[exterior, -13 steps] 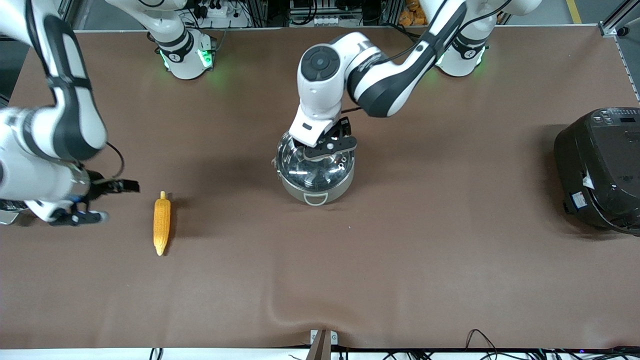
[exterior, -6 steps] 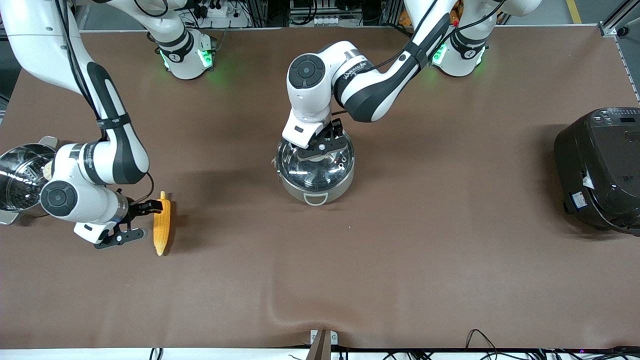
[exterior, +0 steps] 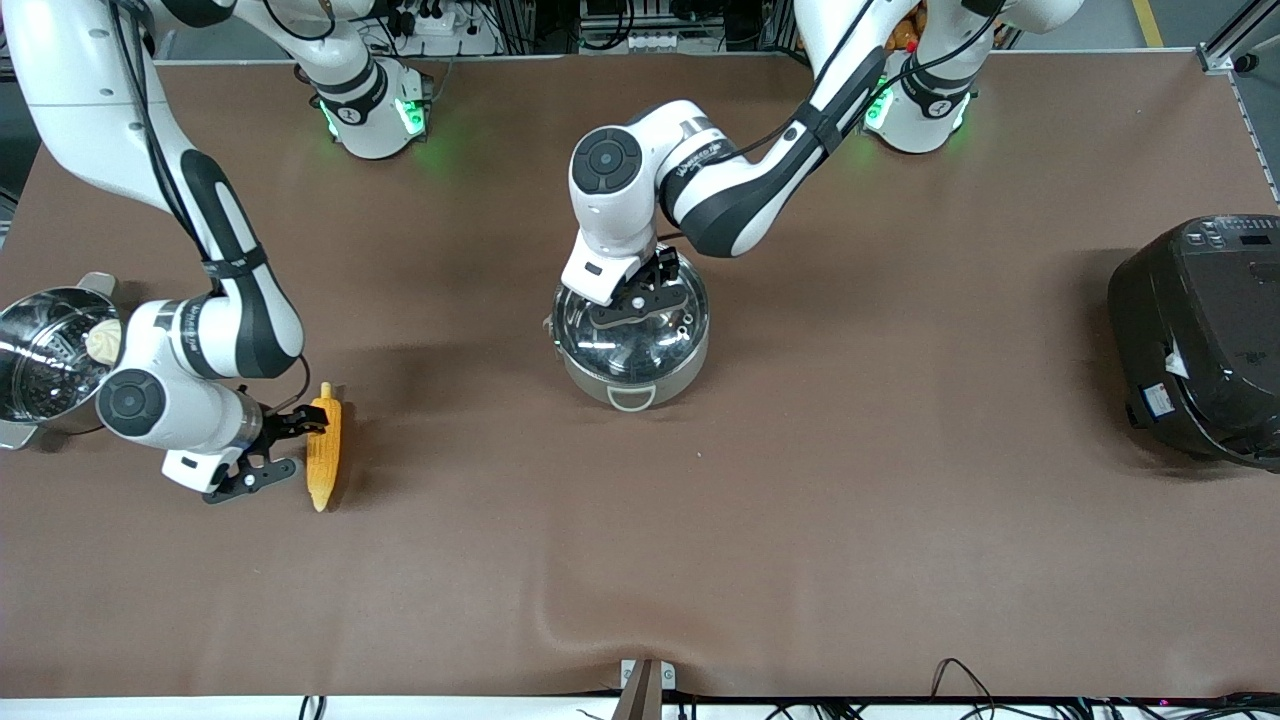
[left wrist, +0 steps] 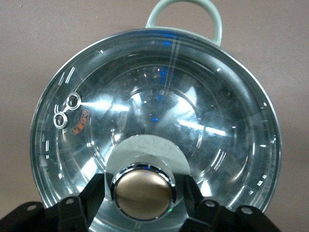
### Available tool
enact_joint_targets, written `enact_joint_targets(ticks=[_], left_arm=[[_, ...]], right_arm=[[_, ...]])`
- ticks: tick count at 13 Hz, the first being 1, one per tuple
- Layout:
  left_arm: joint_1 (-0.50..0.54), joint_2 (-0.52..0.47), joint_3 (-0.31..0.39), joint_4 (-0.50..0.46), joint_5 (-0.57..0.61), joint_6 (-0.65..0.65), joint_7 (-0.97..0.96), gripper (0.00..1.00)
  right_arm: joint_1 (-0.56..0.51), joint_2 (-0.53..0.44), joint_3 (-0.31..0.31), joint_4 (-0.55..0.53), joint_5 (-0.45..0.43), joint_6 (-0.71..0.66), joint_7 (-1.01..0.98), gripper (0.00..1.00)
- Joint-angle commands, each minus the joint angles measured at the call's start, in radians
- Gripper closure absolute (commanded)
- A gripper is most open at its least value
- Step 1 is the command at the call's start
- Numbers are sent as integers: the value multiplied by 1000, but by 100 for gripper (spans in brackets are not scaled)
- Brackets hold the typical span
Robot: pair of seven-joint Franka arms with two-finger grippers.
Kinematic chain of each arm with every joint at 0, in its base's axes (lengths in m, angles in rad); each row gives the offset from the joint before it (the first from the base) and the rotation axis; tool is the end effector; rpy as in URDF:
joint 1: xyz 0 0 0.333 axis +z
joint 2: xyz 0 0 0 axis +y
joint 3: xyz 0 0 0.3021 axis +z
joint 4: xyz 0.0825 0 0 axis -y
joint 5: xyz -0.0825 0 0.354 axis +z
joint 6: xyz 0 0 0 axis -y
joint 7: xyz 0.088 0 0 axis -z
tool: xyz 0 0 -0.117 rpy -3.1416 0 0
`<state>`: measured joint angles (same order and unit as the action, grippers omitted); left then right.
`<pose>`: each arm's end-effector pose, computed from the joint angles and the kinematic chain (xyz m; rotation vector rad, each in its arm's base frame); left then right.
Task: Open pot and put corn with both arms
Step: 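Grasp the lid knob with the left gripper while the right gripper grasps the corn, then lift the glass lid off the pot with the left gripper and set it down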
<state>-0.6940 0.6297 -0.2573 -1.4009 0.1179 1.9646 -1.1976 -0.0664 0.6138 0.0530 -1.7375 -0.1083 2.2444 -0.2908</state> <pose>0.4270 -0.5278 0.3328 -3.0983 -0.3775 0.0937 0.6261 -0.0148 0.2168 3.0582 0.5272 -0.1733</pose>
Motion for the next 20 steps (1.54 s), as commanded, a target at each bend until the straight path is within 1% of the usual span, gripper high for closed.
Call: enact_joint_targets(ticks=[1,4,6,8,9,10,11,12,13,14,16,18,20], left_arm=[[-2,5,4,23,32,2,-25,33],[1,4,4,25,32,2,-22,33],[8,-1,4,25,32,2,-20,35],[5,5,4,23,32,2,-25,37],[4,2,4,23,32,2,-27,40],[5,-1,4,23,32,0,-25,51],[8,-7,4,23,32,2,-25,66],[8,-7,4,23,32,0,-25,82],[8,-8,4,23,31,0,-27,100],[8,-13,4,23,32,0,-28,100],[17,-62,6,19,35,-16,-39,100],[83,-151,3,10,34,-64,-33,100],[163,-235,0,4,34,-145,-13,100]], right_arm=[[14,7,7,-4,24,18,71,0],[13,40,5,-11,24,72,91,0],[13,43,5,-37,24,110,91,0],[13,43,5,-40,24,110,91,0],[16,43,5,-40,22,110,91,0],[17,43,4,-40,13,110,87,28],[19,43,4,-40,13,109,87,75],[19,43,4,-40,13,107,90,95],[13,38,5,-40,13,100,90,100],[14,34,5,-42,13,96,90,100],[19,20,5,-40,13,69,85,100],[17,-9,8,-39,13,32,72,100],[19,-43,13,-36,13,-8,68,100]])
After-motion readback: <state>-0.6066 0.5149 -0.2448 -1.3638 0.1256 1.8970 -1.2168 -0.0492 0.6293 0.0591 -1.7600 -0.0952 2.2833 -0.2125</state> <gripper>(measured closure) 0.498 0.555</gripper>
